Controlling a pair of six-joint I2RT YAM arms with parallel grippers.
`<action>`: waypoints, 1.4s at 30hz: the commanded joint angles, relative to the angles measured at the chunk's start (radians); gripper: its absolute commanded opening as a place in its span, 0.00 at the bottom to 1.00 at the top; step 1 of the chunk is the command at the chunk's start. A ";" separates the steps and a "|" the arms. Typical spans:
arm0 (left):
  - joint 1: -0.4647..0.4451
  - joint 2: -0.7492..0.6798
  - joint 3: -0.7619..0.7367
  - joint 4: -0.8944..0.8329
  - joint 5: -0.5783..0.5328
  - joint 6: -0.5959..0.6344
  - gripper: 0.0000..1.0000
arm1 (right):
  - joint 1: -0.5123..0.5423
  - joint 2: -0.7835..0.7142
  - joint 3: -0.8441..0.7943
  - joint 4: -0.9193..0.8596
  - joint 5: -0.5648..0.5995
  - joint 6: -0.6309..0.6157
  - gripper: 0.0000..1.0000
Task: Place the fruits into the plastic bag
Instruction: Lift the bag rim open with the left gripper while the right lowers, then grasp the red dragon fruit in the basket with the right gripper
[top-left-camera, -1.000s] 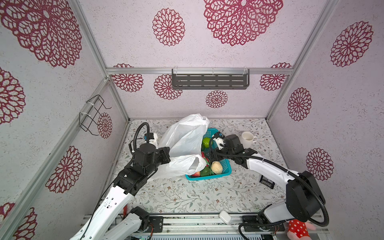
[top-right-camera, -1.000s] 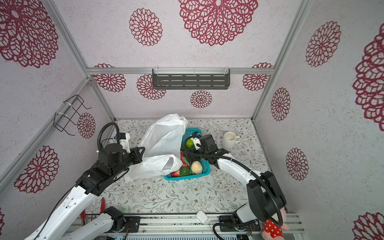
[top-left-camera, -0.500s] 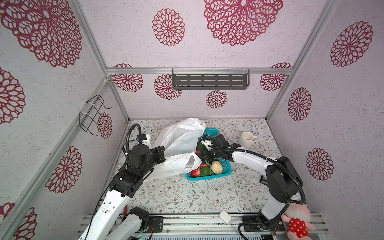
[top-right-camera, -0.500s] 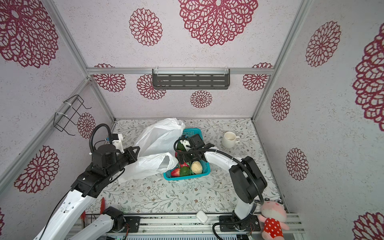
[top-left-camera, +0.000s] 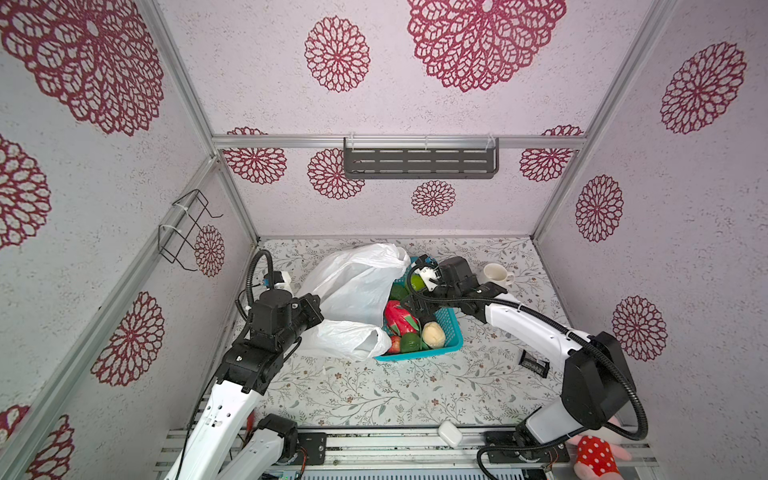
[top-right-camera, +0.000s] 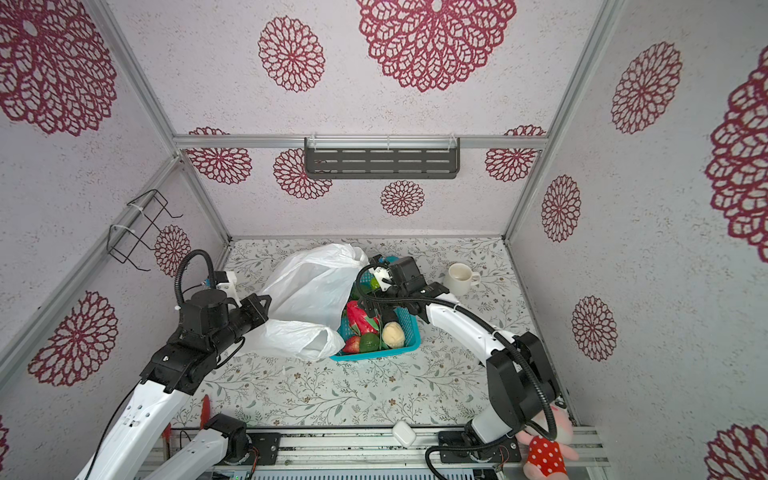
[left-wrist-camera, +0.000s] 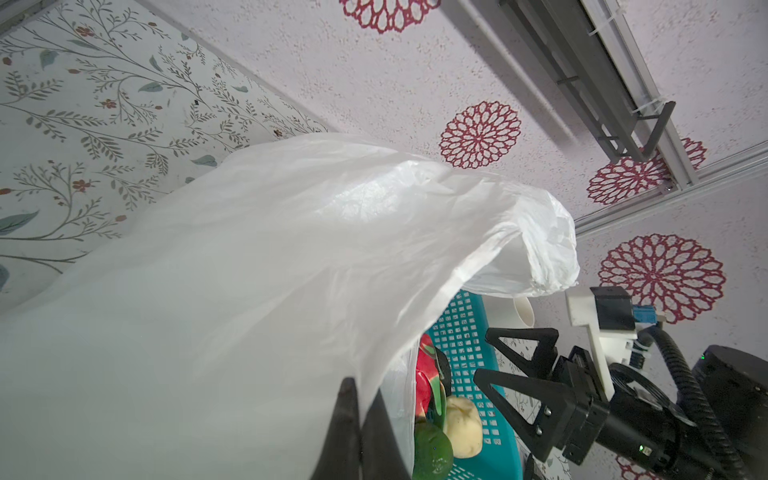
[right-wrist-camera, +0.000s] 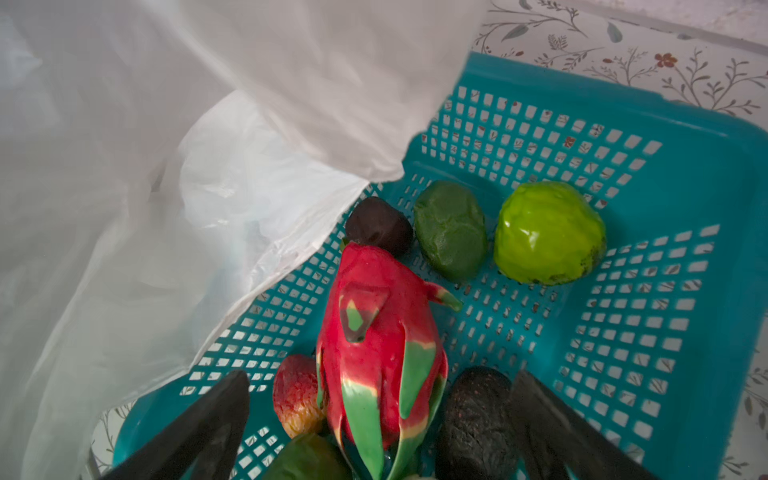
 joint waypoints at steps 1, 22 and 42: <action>0.026 -0.016 0.005 0.005 0.021 -0.022 0.00 | -0.002 0.002 0.011 -0.054 -0.034 -0.035 0.99; 0.046 -0.020 -0.022 0.011 0.048 -0.059 0.00 | 0.087 0.300 0.140 -0.054 -0.019 -0.025 0.99; 0.047 -0.009 -0.036 0.016 0.062 -0.058 0.00 | 0.199 0.575 0.331 -0.239 0.329 -0.020 0.99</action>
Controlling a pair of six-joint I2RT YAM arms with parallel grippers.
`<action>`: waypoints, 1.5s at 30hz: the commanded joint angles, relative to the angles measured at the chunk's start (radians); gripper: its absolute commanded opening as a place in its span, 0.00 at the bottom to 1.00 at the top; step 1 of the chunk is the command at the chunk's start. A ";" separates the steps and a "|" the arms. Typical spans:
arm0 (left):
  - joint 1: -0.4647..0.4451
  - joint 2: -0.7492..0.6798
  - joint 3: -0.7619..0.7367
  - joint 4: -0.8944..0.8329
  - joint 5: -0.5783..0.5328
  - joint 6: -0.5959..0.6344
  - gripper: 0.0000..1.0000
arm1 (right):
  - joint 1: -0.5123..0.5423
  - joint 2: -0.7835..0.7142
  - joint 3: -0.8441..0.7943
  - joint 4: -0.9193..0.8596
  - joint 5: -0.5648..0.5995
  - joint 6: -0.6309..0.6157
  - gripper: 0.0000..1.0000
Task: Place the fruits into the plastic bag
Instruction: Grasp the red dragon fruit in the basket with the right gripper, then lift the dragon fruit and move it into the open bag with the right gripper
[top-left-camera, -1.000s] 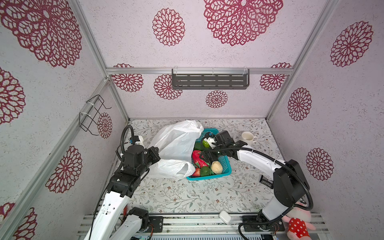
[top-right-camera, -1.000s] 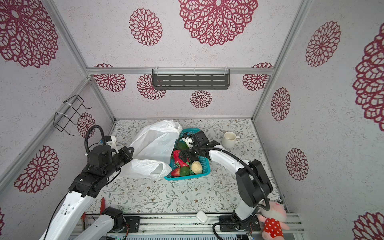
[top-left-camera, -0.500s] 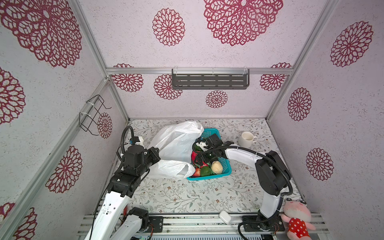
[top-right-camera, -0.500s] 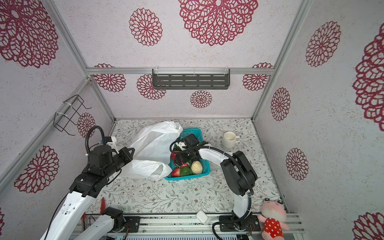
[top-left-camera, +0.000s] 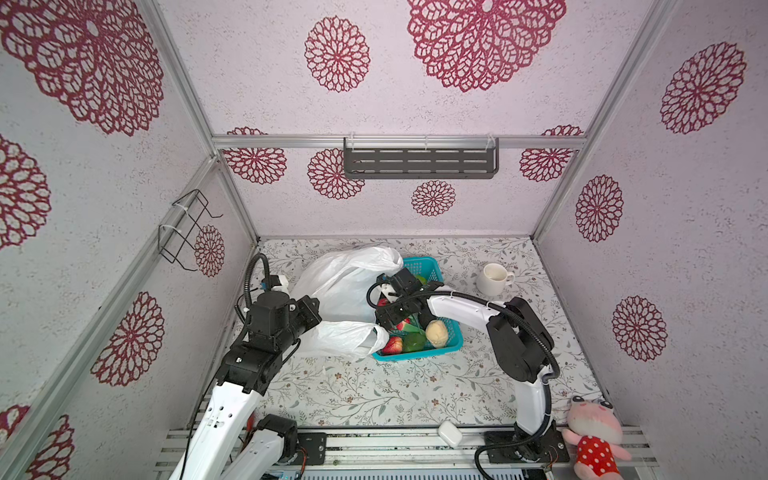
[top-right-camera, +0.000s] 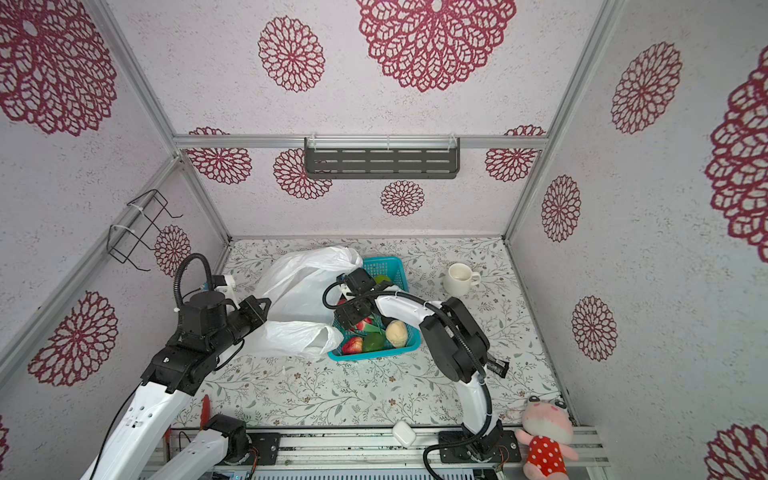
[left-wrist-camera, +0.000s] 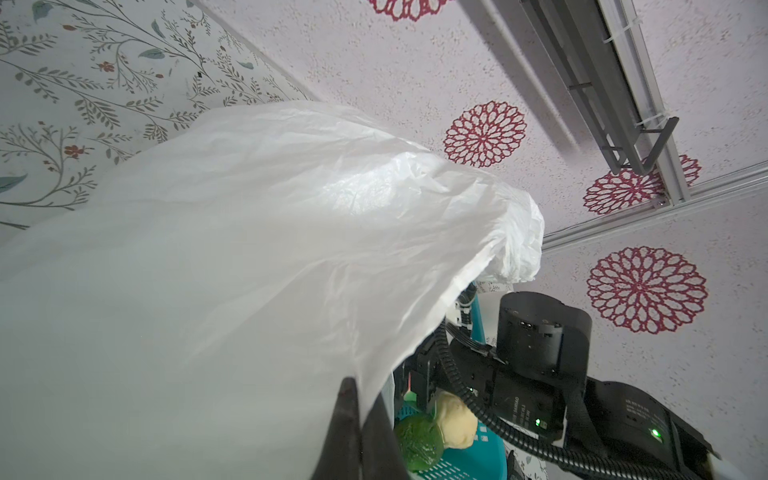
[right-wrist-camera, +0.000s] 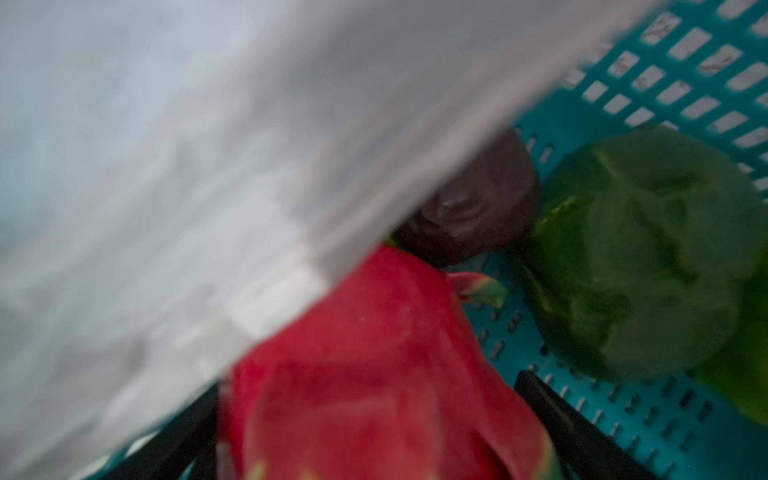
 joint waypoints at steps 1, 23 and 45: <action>0.008 0.002 -0.006 0.014 0.005 -0.004 0.00 | 0.018 0.085 0.006 -0.126 0.092 -0.002 0.99; 0.008 0.024 0.022 0.068 0.022 -0.034 0.00 | -0.208 -0.424 -0.258 0.246 -0.443 0.160 0.00; 0.005 -0.029 -0.022 0.098 0.101 -0.047 0.00 | -0.075 -0.253 0.128 0.087 -0.568 0.021 0.00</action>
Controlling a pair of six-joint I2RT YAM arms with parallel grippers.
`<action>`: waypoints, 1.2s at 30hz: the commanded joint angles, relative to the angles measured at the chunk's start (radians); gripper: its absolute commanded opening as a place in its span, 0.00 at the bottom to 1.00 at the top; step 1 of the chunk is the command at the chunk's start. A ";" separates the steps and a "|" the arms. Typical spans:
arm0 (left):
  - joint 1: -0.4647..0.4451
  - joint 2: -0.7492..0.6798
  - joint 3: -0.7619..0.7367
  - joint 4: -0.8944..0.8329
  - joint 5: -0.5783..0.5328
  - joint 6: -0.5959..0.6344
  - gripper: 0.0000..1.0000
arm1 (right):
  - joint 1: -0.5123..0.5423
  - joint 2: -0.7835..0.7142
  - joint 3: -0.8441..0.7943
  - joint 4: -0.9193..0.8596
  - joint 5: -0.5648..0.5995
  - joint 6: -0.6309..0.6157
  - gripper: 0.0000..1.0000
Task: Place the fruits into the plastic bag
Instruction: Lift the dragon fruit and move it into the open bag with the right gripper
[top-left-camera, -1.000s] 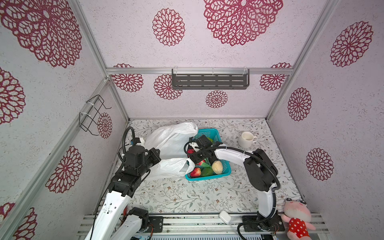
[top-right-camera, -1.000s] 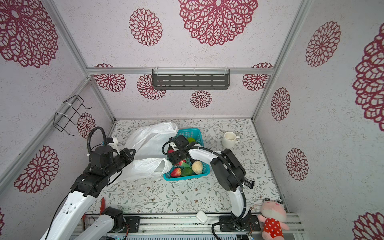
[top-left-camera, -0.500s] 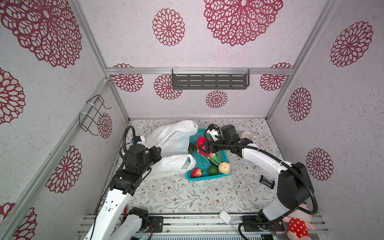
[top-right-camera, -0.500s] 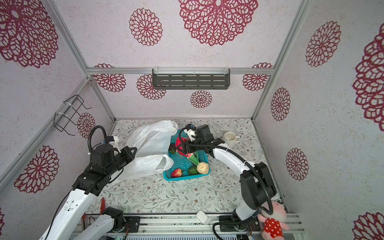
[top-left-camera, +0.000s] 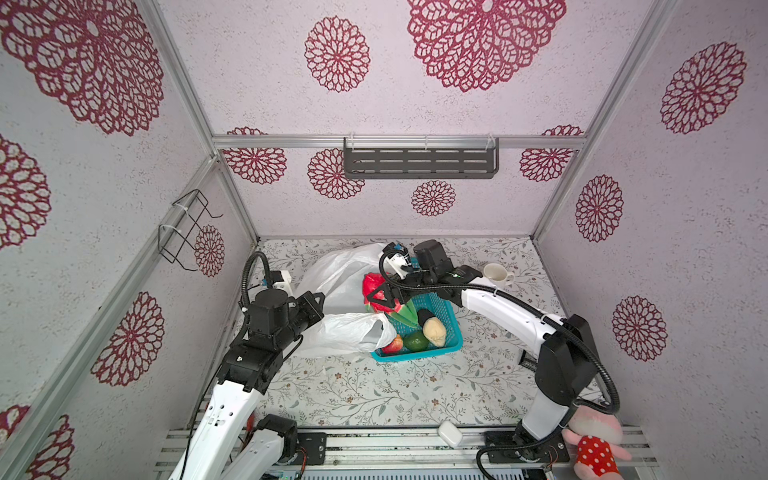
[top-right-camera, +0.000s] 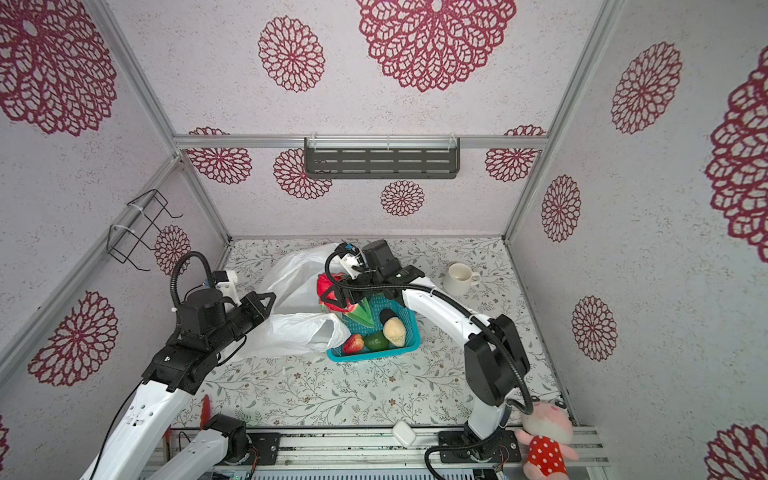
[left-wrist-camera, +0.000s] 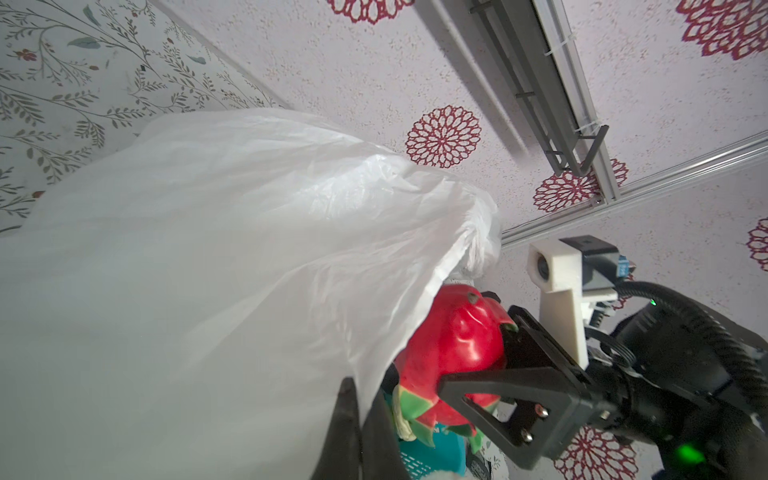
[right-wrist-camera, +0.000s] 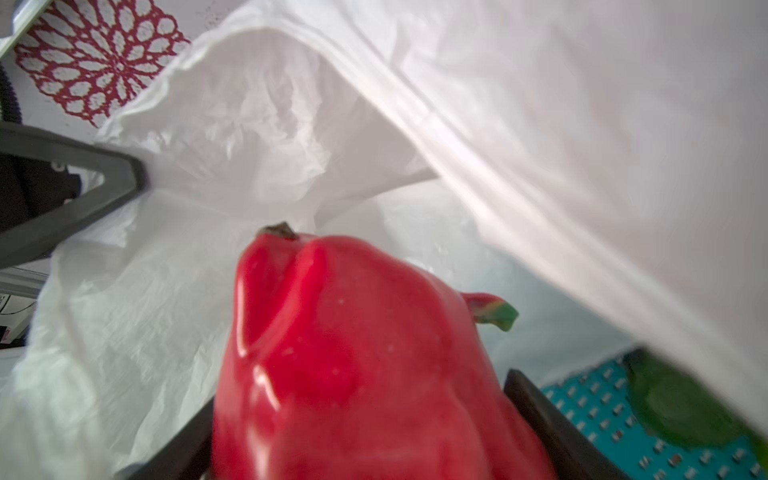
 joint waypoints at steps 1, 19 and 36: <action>0.006 -0.032 -0.026 0.018 0.022 -0.012 0.00 | 0.006 0.028 0.130 -0.019 -0.002 -0.060 0.00; -0.015 -0.027 -0.094 0.103 0.040 -0.028 0.00 | 0.104 0.194 0.366 0.213 0.008 0.201 0.02; -0.044 -0.052 -0.080 0.216 -0.006 -0.090 0.00 | 0.121 0.219 0.150 0.704 -0.045 0.599 0.02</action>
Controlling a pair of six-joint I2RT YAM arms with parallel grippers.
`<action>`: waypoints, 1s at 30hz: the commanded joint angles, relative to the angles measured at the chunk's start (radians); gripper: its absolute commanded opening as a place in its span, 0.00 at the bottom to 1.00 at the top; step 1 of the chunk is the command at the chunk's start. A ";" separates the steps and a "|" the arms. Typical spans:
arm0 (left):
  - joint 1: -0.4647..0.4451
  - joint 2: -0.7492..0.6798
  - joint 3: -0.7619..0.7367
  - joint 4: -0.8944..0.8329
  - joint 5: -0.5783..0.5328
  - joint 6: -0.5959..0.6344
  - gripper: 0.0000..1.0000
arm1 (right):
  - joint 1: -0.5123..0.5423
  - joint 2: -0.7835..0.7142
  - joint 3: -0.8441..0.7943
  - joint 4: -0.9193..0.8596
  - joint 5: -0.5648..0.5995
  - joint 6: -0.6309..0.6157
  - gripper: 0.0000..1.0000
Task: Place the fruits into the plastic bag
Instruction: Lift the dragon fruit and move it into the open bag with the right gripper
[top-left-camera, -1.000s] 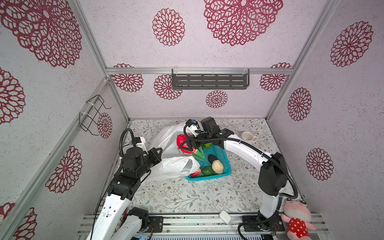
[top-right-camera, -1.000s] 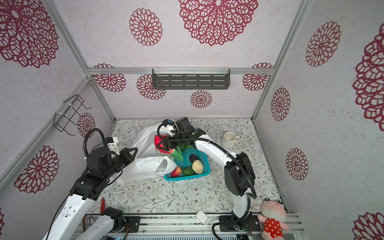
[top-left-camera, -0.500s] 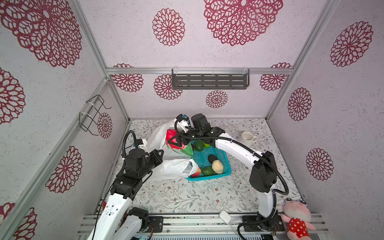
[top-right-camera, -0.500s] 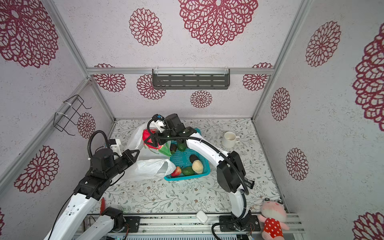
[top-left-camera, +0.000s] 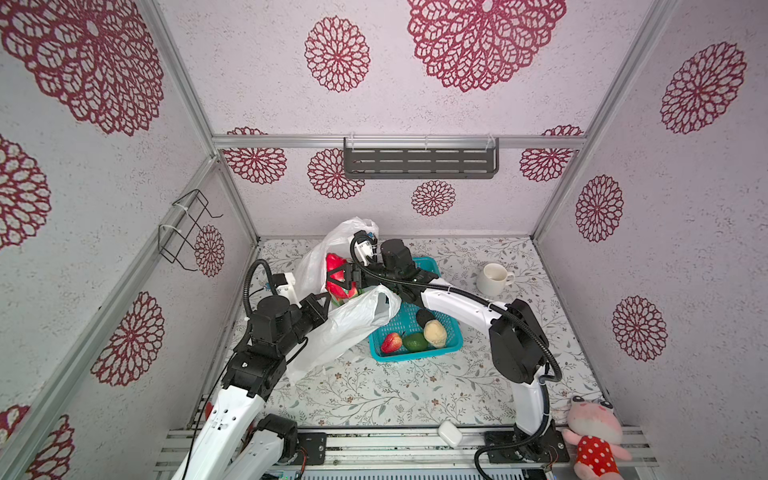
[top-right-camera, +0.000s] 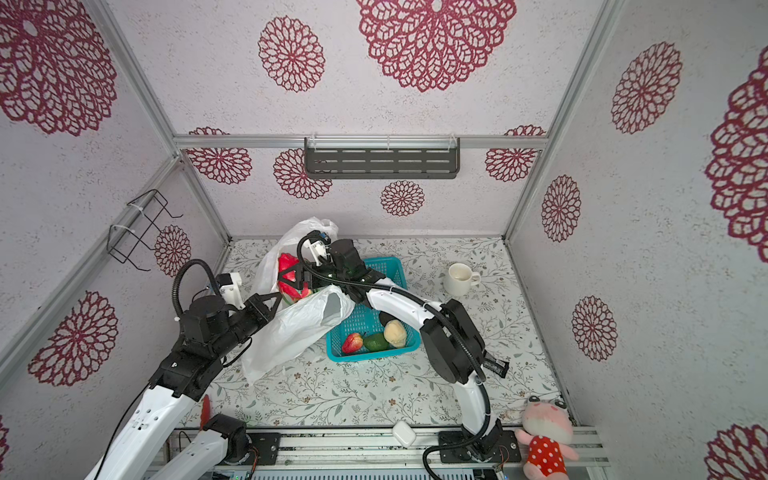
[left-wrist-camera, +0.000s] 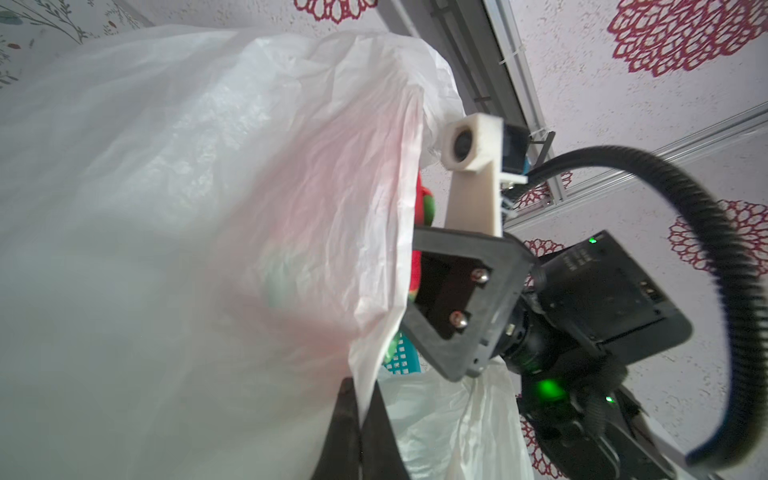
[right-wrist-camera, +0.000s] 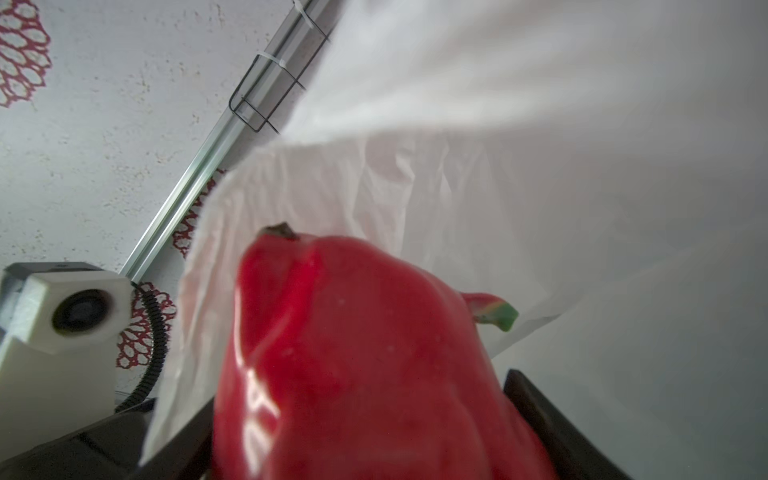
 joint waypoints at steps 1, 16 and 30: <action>-0.007 -0.024 0.012 0.058 -0.047 -0.026 0.00 | 0.001 -0.040 0.003 0.135 -0.040 0.033 0.02; -0.006 -0.048 -0.047 0.187 -0.092 -0.083 0.00 | 0.122 -0.020 0.058 -0.424 0.183 -0.490 0.04; -0.004 -0.101 -0.087 0.165 -0.114 -0.122 0.00 | 0.156 0.163 0.192 -0.582 0.219 -0.564 0.13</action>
